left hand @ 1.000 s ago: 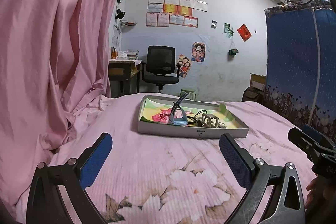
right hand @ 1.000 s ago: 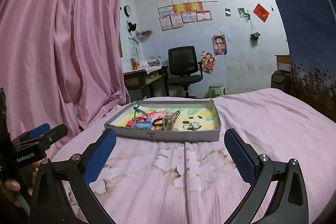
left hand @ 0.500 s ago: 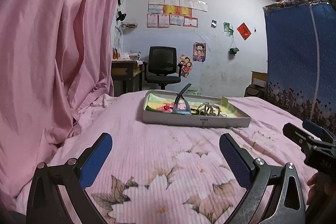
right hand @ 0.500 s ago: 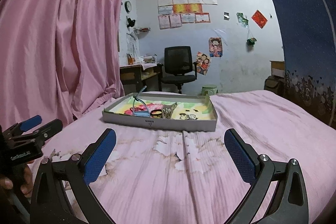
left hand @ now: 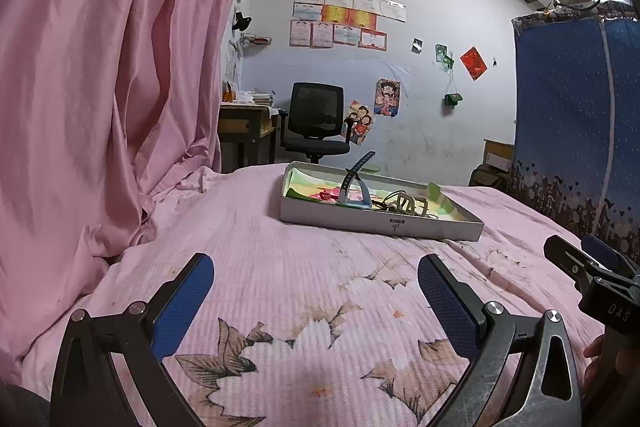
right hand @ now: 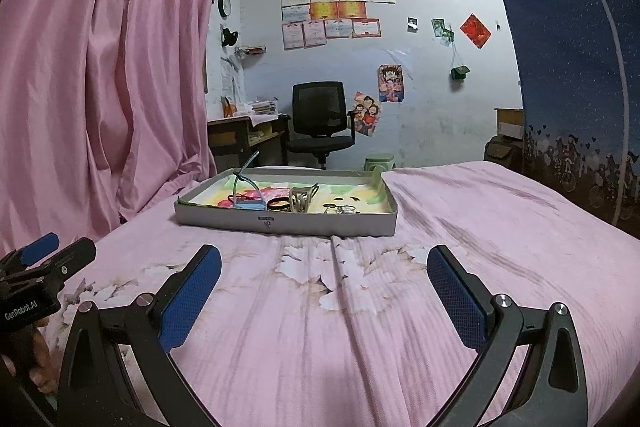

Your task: Organize jewelry

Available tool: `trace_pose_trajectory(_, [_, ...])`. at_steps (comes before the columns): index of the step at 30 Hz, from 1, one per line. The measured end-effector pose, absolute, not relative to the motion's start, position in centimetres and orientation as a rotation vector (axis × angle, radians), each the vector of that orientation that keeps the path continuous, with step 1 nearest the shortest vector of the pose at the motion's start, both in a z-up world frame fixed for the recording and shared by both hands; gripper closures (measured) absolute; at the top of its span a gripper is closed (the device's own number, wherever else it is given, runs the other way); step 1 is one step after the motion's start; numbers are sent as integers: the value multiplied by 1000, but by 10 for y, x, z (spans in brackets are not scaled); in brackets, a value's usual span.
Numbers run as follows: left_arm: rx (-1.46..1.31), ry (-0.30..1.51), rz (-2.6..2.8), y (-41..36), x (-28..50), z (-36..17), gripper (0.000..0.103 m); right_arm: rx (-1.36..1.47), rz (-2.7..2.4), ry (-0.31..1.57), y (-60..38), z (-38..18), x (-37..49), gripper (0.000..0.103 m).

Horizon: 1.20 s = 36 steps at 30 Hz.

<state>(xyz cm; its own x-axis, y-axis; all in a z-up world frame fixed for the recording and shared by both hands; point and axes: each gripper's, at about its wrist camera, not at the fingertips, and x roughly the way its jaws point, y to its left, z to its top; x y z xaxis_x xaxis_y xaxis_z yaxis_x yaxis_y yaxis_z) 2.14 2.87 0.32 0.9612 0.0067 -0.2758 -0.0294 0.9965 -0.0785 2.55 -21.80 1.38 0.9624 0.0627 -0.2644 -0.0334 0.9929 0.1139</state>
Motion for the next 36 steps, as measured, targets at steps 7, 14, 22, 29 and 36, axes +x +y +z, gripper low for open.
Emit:
trace_pose_trajectory(7, [-82,278,22,29,21,3,0,107,50,269,-217,15,25,2])
trace_pose_trajectory(14, [-86,278,23,30,22,5,0,105,51,269,-217,15,24,2])
trace_pose_trajectory(22, [-85,277,22,31,22,4,0,105,52,268,-217,15,24,2])
trace_pose_trajectory(29, [-84,277,23,31,22,4,0,105,52,268,-217,15,24,2])
trace_pose_trajectory(36, [-83,276,23,31,21,4,0,105,52,267,-217,15,24,2])
